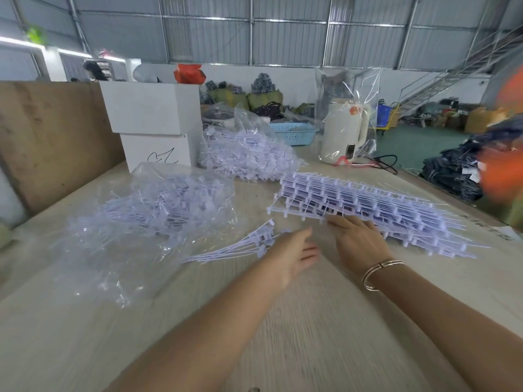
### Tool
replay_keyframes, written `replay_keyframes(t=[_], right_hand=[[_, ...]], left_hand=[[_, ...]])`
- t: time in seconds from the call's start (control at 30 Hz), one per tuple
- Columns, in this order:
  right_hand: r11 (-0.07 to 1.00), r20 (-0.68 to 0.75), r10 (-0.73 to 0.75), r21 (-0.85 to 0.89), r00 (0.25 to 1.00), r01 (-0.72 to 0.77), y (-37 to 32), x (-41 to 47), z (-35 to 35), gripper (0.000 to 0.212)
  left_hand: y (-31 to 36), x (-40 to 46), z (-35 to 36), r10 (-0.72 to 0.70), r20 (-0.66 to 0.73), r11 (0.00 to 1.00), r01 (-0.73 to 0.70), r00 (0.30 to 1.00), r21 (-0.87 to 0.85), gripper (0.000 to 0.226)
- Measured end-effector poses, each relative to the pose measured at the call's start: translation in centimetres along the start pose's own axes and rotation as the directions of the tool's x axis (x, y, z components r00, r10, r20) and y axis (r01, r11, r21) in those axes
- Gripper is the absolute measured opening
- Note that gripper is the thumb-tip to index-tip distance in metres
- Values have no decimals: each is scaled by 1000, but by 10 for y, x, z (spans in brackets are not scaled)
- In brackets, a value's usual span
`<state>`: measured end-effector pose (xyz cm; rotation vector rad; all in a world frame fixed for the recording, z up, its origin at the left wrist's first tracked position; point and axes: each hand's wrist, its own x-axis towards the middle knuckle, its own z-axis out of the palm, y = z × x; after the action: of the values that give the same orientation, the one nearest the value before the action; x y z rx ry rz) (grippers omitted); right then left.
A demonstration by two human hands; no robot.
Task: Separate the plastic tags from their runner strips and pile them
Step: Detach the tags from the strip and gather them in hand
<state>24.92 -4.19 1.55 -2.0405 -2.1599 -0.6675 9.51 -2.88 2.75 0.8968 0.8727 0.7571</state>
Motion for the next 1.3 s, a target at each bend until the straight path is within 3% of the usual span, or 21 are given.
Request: replay_keyframes(t=[0.1, 0.3, 0.43, 0.57, 0.67, 0.8, 0.9, 0.97, 1.13, 1.3], right_hand=[[999, 8, -5, 41, 1000, 5, 3, -6, -8, 43], [974, 24, -69, 219, 997, 62, 6, -5, -16, 24], [851, 37, 221, 480, 975, -211, 33, 1, -17, 18], [982, 211, 51, 167, 976, -88, 39, 9, -12, 32], [998, 309, 65, -32, 949, -58, 37, 18, -18, 41], [970, 398, 174, 90, 901, -227, 34, 28, -29, 78], [938, 440, 140, 229, 887, -262, 33, 29, -38, 72], [904, 440, 194, 267, 877, -334, 40, 28, -41, 69], [967, 488, 210, 24, 847, -254, 55, 10, -41, 50], [987, 211, 150, 32, 966, -160, 34, 12, -43, 46]], left_hand=[[7, 25, 28, -61, 2, 980, 61, 998, -187, 34], [-2, 52, 63, -43, -165, 987, 16, 985, -161, 21], [-1, 51, 53, 13, -229, 991, -43, 973, -129, 22], [2, 46, 47, 52, -228, 999, -54, 972, -4, 21], [6, 40, 46, 104, -237, 991, -80, 966, 109, 25], [10, 26, 38, 159, -298, 976, -103, 941, 194, 29], [10, 17, 34, 160, -316, 982, -118, 935, 150, 28], [10, 12, 27, 141, -337, 985, -96, 931, 145, 32], [11, -2, -2, 192, -309, 943, -87, 931, 322, 18], [27, -18, -15, 174, -248, 960, -109, 953, 257, 25]])
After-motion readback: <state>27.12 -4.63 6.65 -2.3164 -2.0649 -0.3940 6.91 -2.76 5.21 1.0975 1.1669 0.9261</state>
